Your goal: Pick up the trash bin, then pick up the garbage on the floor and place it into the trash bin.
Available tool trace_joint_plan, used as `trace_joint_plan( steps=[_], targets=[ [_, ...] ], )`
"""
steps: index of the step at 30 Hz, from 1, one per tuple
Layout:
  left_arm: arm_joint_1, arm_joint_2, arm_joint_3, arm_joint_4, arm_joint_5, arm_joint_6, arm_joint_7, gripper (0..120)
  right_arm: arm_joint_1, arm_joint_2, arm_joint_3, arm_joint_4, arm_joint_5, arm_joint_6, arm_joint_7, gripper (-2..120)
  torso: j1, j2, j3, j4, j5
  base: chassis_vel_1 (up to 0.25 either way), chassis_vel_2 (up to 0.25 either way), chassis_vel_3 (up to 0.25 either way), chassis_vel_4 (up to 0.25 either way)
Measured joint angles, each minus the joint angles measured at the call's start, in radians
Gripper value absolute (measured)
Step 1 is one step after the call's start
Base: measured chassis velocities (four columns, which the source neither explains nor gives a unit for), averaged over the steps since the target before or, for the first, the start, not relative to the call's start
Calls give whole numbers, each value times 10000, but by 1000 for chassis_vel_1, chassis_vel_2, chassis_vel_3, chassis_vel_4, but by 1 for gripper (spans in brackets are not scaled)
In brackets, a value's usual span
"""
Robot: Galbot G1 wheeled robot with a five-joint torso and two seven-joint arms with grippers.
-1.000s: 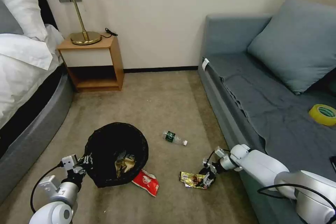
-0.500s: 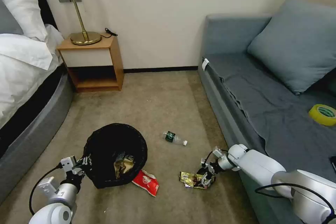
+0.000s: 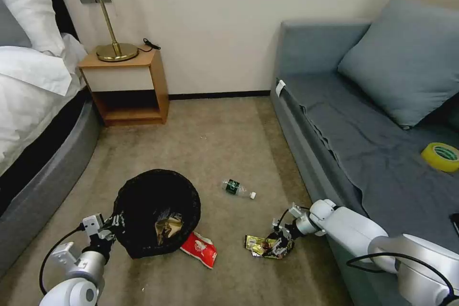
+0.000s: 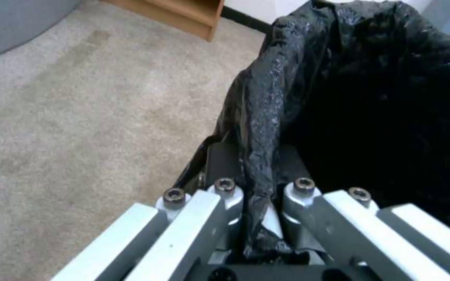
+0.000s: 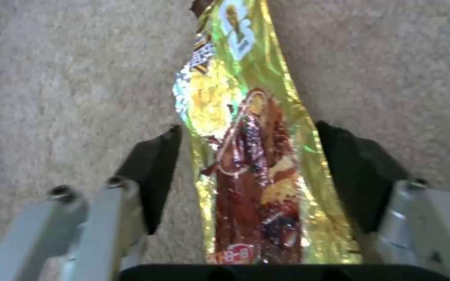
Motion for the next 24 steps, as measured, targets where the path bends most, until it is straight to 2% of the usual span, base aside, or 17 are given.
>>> trace_joint_plan(
  steps=[1, 3, 5, 8, 10, 12, 13, 16, 17, 24],
  targets=[
    [-1, 6, -1, 14, -3, -1, 0, 4, -13, 24, 8, -32, -8, 35, 1, 56, 0, 0, 0, 0, 3, 0, 0, 0, 0],
    [-2, 9, -1, 18, -3, -2, 0, 4, -17, 29, 12, -40, -12, 43, 1, 54, 0, 0, 0, 1, 4, 0, 0, 0, 0],
    [-11, 24, -4, 51, -4, -1, 0, 4, -60, 49, 65, -76, -59, 104, 29, 42, 0, 0, 0, 2, 3, 0, 0, 0, 0],
    [-20, 31, -4, 60, -4, -2, 0, 4, -94, 54, 98, -78, -92, 120, 27, 36, 0, 0, 0, 2, 5, 0, 0, 0, 0],
    [-35, 34, -3, 64, -4, -2, 0, 4, -130, 41, 135, -78, -131, 134, 26, 23, 0, 0, 1, 3, 7, 0, 0, 0, 0],
    [-37, 34, -3, 65, -4, -2, 0, 4, -139, 34, 137, -80, -146, 142, 26, 20, 0, 0, 1, 2, 7, 0, 0, 0, 0],
    [-39, 34, -2, 65, -4, -2, 0, 4, -146, 24, 146, -80, -168, 148, 23, 13, 0, 0, 1, 4, 8, 0, 0, 0, 0],
    [-40, 35, -2, 65, -4, -2, 0, 4, -158, 9, 154, -88, -196, 152, 17, 7, 0, -1, 1, 1, 7, 0, 0, 0, 0],
    [-40, 35, -1, 65, -5, -2, 0, 4, -158, 2, 163, -91, -202, 154, 13, 1, 0, -1, 1, 1, 7, 0, 0, 0, 0],
    [-34, 29, 5, 58, -2, -2, -2, 4, -158, 9, 301, -97, -221, 212, 10, 0, 0, -1, 2, 1, 5, 0, 0, 0, 0]
  ],
)
